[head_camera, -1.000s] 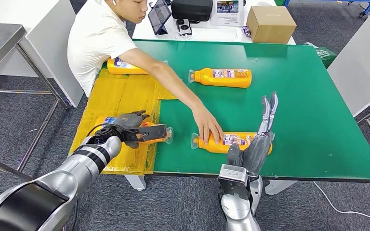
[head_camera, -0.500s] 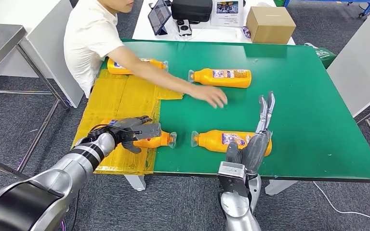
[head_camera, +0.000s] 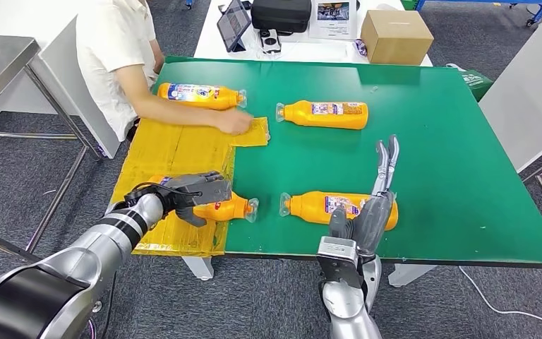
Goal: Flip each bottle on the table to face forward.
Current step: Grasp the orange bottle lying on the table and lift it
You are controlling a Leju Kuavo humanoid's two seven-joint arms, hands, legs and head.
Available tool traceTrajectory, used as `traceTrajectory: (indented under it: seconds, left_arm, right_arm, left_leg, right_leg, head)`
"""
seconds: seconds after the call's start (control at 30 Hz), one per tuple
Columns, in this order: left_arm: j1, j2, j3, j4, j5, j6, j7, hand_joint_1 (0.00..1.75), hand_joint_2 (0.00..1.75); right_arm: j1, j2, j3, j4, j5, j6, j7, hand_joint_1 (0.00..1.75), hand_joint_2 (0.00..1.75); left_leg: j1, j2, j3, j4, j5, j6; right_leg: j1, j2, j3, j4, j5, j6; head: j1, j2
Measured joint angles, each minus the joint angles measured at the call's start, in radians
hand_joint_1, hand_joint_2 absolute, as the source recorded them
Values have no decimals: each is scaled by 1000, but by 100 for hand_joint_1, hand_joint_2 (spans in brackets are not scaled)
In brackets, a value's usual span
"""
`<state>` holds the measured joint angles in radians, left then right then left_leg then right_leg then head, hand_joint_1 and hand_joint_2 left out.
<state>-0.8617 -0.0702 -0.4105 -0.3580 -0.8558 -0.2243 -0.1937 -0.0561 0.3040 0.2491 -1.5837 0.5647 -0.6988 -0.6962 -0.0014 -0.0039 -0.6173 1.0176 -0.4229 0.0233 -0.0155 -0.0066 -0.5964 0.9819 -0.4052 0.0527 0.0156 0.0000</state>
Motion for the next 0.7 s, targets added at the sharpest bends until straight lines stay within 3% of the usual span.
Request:
traceTrajectory:
  seconds: [0.1, 0.23, 0.33, 0.6, 0.7]
  left_arm:
    - [16, 2, 0, -12, 27, 30, -51, 0, 175]
    - [75, 7, -1, -79, 79, 60, -157, 0, 0]
    - [143, 20, -4, -173, 116, 89, -187, 0, 0]
    - [331, 67, -41, -494, 195, 196, -166, 0, 0]
    - [378, 75, -56, -588, 230, 238, -156, 0, 0]
  right_arm:
    - [0, 0, 0, 1, 9, 0, 0, 0, 0]
    - [3, -1, -1, 1, 15, 0, 0, 0, 0]
    - [11, -3, -4, 1, 25, 0, 0, 0, 0]
    - [43, -9, -16, -7, 38, 0, 0, 0, 0]
    - [50, -15, -25, -3, 115, 0, 0, 0, 131]
  left_leg:
    - [0, 0, 0, 0, 0, 0]
    - [0, 0, 0, 0, 0, 0]
    - [0, 1, -1, 0, 0, 0]
    - [0, 0, -2, 0, 0, 0]
    - [0, 0, -2, 0, -1, 0]
  right_leg:
    - [0, 0, 0, 0, 0, 0]
    - [0, 0, 0, 0, 0, 0]
    - [0, 0, -1, 0, 0, 0]
    - [0, 0, -3, 0, -1, 0]
    - [0, 0, -2, 0, -1, -1]
  head:
    - [0, 0]
    - [0, 0]
    - [0, 0]
    - [0, 0]
    - [0, 0]
